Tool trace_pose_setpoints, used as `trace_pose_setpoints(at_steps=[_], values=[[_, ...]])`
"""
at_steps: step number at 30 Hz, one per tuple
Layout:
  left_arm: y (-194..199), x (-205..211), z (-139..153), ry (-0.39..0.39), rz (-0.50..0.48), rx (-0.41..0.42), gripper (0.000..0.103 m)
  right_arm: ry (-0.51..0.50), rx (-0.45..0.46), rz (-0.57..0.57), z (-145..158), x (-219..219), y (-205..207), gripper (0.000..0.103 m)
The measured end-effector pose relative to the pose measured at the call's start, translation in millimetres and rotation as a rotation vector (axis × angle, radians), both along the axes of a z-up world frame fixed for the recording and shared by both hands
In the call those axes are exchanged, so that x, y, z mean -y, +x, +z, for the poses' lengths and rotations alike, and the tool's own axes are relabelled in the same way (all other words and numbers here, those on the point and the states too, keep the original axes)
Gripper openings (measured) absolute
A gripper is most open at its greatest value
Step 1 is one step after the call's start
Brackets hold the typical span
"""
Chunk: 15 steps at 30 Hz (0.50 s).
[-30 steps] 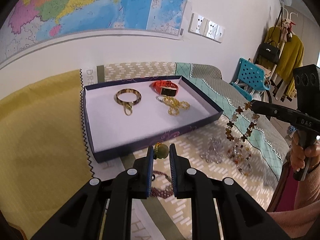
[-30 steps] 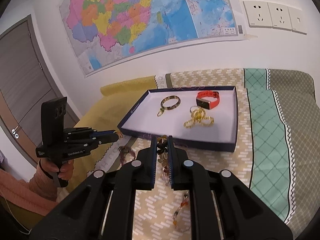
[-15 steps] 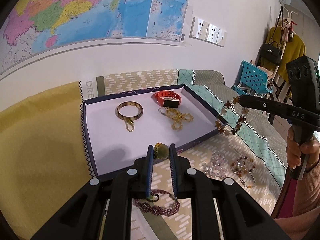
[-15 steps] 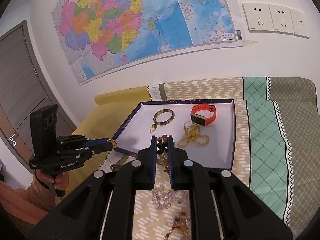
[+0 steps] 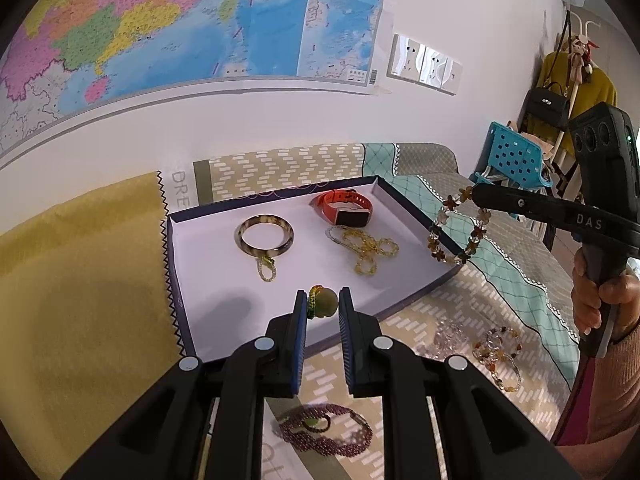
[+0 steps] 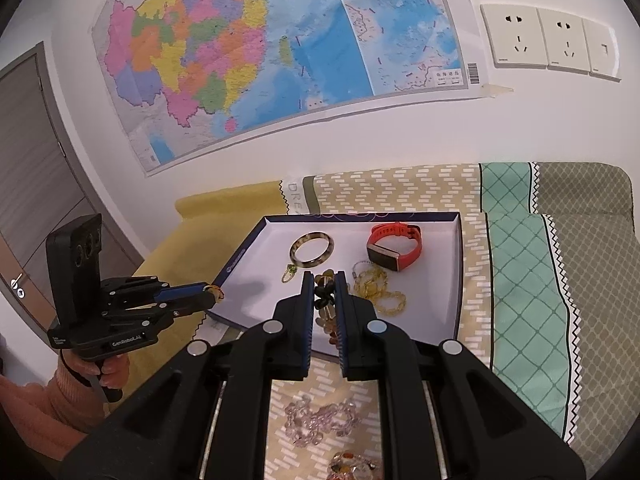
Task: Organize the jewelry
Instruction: 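Carry the green pendant into the box with the left tool while the right tool releases the amber beads there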
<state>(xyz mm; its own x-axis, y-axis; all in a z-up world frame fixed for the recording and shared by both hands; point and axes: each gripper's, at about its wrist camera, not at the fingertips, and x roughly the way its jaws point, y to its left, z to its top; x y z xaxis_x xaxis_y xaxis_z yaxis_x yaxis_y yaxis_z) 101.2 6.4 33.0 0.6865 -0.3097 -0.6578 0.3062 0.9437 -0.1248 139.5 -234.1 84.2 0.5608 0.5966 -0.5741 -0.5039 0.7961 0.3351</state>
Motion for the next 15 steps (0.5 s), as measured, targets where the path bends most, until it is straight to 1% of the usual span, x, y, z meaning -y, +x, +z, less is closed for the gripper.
trace_pose_setpoints(at_steps=[11,15], values=[[19.9,-4.5,-5.0,0.012,0.027,-0.015,0.014,-0.025,-0.025,-0.033,-13.8,1.4,21.8,0.01],[30.0,-7.2,-10.6,0.015,0.035,-0.035,0.014,-0.031,-0.035,-0.046,-17.5,2.6,30.7,0.01]])
